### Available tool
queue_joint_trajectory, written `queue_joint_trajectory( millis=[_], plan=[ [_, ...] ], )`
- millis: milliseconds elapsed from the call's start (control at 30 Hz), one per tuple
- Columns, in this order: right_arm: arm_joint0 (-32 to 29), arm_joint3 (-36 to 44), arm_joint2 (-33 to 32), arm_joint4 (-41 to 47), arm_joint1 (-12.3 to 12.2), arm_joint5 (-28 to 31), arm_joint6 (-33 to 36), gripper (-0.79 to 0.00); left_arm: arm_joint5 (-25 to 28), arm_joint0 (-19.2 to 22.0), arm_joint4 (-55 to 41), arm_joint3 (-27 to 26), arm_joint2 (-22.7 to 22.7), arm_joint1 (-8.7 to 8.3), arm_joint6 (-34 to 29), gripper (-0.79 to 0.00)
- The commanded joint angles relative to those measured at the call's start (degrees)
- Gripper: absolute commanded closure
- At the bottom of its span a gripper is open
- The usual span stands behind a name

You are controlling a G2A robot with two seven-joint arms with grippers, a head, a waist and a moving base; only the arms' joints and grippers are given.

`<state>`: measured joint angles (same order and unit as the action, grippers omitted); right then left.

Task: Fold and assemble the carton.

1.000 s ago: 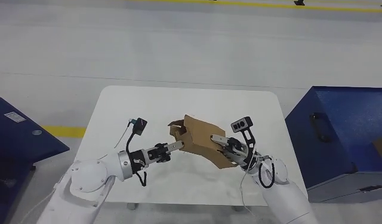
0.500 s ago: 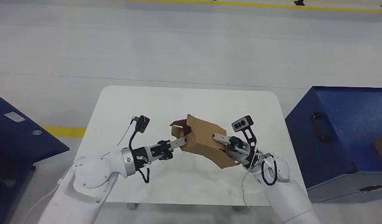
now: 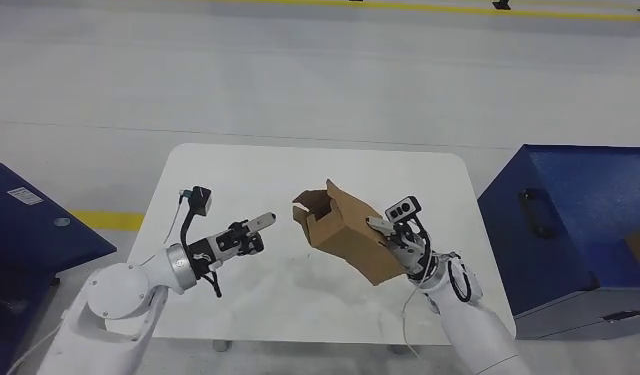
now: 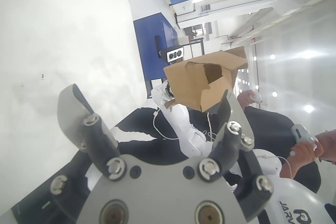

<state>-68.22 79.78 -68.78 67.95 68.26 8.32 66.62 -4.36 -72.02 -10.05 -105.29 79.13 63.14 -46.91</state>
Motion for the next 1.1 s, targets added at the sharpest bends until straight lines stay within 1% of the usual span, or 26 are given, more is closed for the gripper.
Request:
queue_joint_trajectory(
  millis=[0, 200, 500, 900, 1067],
  plan=[
    [-0.04, 0.1, 0.38, -0.28, 0.13, -0.09, 0.11, 0.0, 0.07, -0.23, 0.23, -0.31, -0.4, -0.02, -0.15, -0.785],
    [-0.22, 0.5, 1.38, -2.01, 0.51, 0.22, 0.49, 0.0, -0.23, -0.2, 1.17, -0.83, -1.8, -0.08, -0.54, -0.785],
    [-0.67, 0.91, 1.05, -2.72, 0.8, 0.34, 1.11, 0.0, -1.01, 0.09, 1.04, -1.26, -3.39, -0.16, -1.47, -0.785],
    [-1.48, 1.41, -0.23, -2.98, 0.96, -0.46, 1.47, 0.0, -2.41, 0.98, -0.54, -0.25, -4.53, -0.22, -2.03, -0.785],
    [-1.78, 1.74, -0.09, -3.44, 1.07, -1.21, 2.33, 0.0, -2.46, 1.69, -0.34, -0.06, -5.96, -0.15, -2.22, -0.785]
  ],
)
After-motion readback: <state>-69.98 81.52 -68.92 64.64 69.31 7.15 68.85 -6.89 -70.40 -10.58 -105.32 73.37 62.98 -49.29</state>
